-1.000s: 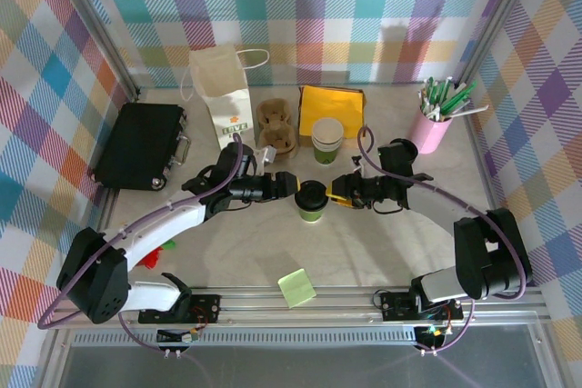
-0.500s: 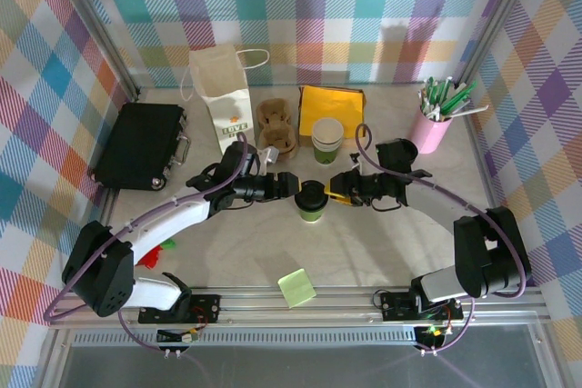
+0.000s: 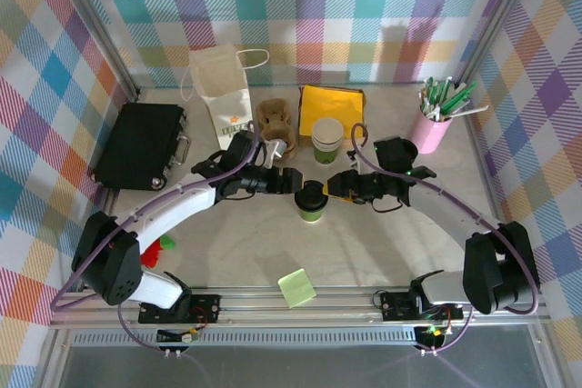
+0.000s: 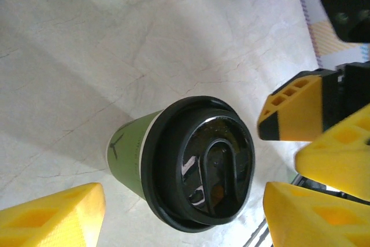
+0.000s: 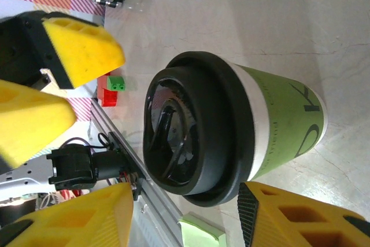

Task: Pack the takeout coffee

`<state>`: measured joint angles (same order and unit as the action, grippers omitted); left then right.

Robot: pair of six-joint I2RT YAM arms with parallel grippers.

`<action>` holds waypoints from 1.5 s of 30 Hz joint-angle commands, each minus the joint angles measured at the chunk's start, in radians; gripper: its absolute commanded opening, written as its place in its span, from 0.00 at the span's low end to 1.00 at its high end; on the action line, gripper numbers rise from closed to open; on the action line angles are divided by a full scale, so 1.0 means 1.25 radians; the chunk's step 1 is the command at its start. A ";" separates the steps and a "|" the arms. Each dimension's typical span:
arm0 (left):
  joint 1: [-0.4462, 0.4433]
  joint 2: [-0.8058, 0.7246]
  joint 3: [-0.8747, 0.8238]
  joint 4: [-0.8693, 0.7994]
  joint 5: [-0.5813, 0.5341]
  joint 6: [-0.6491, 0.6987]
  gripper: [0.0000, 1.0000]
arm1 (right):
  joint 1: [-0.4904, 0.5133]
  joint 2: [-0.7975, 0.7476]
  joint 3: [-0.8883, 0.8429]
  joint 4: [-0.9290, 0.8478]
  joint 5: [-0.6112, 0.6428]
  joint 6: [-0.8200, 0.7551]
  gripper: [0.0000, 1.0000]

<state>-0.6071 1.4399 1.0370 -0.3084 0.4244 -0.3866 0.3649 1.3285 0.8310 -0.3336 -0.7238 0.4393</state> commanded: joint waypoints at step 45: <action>-0.001 0.149 0.093 -0.029 0.043 0.088 0.66 | 0.041 0.061 0.054 -0.039 0.127 -0.024 0.56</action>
<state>-0.6071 1.6051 1.1187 -0.3386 0.4561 -0.2935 0.4122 1.3933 0.8703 -0.3717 -0.5636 0.4286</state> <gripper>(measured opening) 0.666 0.557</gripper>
